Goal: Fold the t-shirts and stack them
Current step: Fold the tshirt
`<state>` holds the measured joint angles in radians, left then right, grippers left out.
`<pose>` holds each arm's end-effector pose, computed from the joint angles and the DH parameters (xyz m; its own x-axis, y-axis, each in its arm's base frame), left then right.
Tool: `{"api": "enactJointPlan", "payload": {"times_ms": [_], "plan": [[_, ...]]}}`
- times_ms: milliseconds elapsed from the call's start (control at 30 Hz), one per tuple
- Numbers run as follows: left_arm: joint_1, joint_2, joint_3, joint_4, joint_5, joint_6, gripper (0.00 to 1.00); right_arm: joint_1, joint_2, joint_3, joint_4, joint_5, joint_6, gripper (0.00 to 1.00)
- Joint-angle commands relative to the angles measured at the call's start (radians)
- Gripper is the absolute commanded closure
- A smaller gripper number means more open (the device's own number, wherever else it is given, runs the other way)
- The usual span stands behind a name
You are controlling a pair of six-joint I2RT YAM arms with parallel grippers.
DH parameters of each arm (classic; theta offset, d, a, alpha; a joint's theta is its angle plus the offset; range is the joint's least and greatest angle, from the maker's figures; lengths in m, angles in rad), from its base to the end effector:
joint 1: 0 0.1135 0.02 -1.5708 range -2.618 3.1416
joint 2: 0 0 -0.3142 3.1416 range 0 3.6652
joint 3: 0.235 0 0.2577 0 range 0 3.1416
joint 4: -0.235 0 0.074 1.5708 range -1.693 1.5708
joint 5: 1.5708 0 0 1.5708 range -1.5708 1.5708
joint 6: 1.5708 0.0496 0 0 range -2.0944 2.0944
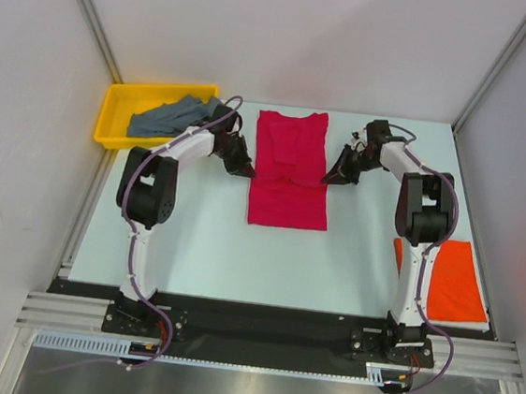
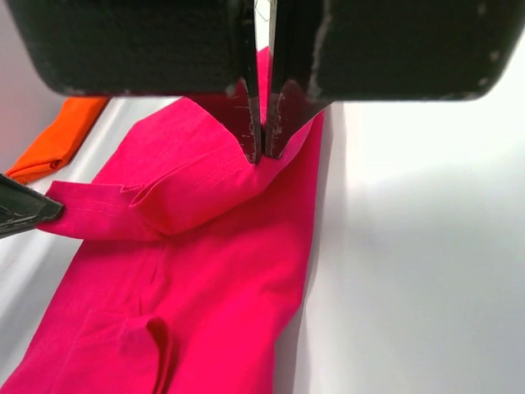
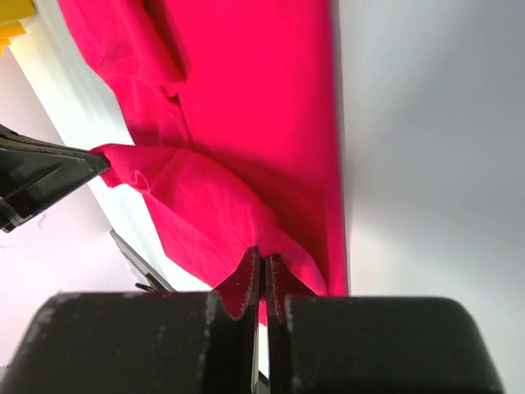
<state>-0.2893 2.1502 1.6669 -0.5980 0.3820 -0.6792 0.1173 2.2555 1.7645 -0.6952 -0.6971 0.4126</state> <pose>0.4723 -0.1599 0.2072 -0.9300 -0.3313 -0.1592 -0.1947 0.8112 -0.5514 0.5028 0.0913 0.1878 -0.9752 0.1947 -0.1051 0.0678 0.7152 0.6956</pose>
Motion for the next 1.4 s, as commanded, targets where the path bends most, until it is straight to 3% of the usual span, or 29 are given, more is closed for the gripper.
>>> {"api": "enactJointPlan", "payload": {"times_ms": [0,100,200,267,367,433,467,567,700,833,967,1067,1167,1267,1367], "plan": [[0.004,0.02,0.069,-0.013,0.029,0.024,0.95,-0.007,0.025,0.056,-0.033,-0.025,-0.02,0.98],[0.004,0.034,0.094,-0.016,0.035,0.027,0.91,-0.008,0.047,0.073,-0.041,-0.033,-0.021,0.96],[0.006,0.062,0.138,-0.016,0.038,0.038,0.76,-0.014,0.068,0.098,-0.024,-0.029,-0.011,0.91],[0.006,0.088,0.19,-0.058,-0.043,0.093,0.65,-0.03,0.107,0.159,-0.015,-0.024,0.023,0.8],[0.007,0.108,0.339,-0.198,-0.215,0.194,0.6,-0.071,0.183,0.327,-0.035,-0.015,0.041,0.68],[0.007,0.07,0.347,-0.204,-0.265,0.246,0.55,-0.096,0.199,0.398,-0.111,-0.015,0.035,0.66],[0.007,0.01,0.326,-0.185,-0.279,0.257,0.55,-0.097,0.17,0.4,-0.109,-0.018,0.034,0.6],[0.007,-0.081,0.199,-0.134,-0.276,0.274,0.49,-0.094,0.09,0.316,-0.078,-0.027,0.023,0.47],[0.006,-0.186,0.012,-0.088,-0.124,0.3,0.48,-0.065,-0.08,0.112,-0.078,0.011,-0.061,0.46],[-0.022,-0.301,-0.174,0.043,0.006,0.355,0.47,-0.015,-0.238,-0.19,0.003,0.013,-0.087,0.46],[-0.025,-0.352,-0.34,0.234,0.213,0.271,0.55,0.038,-0.329,-0.368,0.175,-0.086,-0.023,0.57],[-0.045,-0.349,-0.395,0.273,0.213,0.208,0.57,0.038,-0.353,-0.43,0.185,-0.085,-0.018,0.59],[-0.048,-0.368,-0.398,0.248,0.158,0.225,0.52,0.012,-0.356,-0.436,0.162,-0.068,-0.064,0.51],[-0.047,-0.362,-0.391,0.225,0.184,0.236,0.49,-0.001,-0.324,-0.416,0.039,-0.073,-0.129,0.5],[-0.05,-0.362,-0.432,0.251,0.195,0.219,0.49,-0.001,-0.33,-0.464,0.055,-0.068,-0.164,0.5]]}}
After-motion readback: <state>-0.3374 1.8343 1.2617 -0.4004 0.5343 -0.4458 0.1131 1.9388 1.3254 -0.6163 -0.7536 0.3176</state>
